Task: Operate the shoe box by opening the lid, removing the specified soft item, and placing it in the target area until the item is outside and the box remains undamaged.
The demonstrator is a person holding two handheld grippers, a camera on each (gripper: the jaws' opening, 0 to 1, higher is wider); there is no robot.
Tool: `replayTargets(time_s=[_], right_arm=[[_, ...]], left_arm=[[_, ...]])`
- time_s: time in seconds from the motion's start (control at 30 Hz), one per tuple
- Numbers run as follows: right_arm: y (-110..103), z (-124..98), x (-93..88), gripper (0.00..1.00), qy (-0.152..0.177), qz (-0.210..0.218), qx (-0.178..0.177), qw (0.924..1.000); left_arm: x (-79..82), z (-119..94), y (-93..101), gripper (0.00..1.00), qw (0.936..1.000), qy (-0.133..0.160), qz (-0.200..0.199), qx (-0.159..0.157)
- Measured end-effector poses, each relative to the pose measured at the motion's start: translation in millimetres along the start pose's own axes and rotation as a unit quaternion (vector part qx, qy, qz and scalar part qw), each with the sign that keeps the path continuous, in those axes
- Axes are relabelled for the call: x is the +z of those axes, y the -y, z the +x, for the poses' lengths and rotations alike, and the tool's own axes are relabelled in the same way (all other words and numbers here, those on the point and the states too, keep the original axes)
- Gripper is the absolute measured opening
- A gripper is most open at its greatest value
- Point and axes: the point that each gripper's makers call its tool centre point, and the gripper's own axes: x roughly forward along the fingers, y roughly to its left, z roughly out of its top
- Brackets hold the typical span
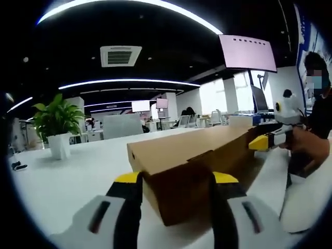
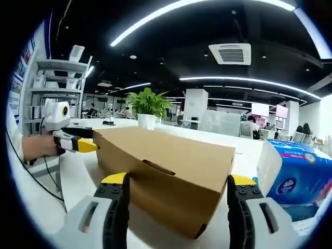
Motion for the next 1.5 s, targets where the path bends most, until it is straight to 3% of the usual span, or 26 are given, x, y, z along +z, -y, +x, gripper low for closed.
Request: replayTargets(time_s=[0.2,0.3,0.53,1.17,1.5], right_arm=[[0.4,-3.7,-0.7,0.78,0.002,0.0,-0.001,1.0],[0.6,-5.5,-1.2,0.78,0.003,0.001,0.001,1.0],[1.2,-6.9,-1.2,0.78,0.005,0.002,0.001,1.0],[0.4,-16.0,0.4,0.78,-0.006,0.004,0.002,1.0],[-1.1,-17.7,0.2,0.8,0.002,0.004,0.006,1.0]], left_arm=[[0.3,-2.6,3.6,0.53,1.0,0.001,0.001,0.0],[-2.3,-4.7,6.0,0.52,0.9997,-0.006,0.022,-0.001],[0.2,-5.0,6.9,0.52,1.0,-0.002,0.003,0.0],[0.5,-7.3,13.0,0.52,0.9999,-0.01,0.006,-0.002],[-0.7,-8.0,13.3,0.52,1.0,0.002,0.004,-0.002]])
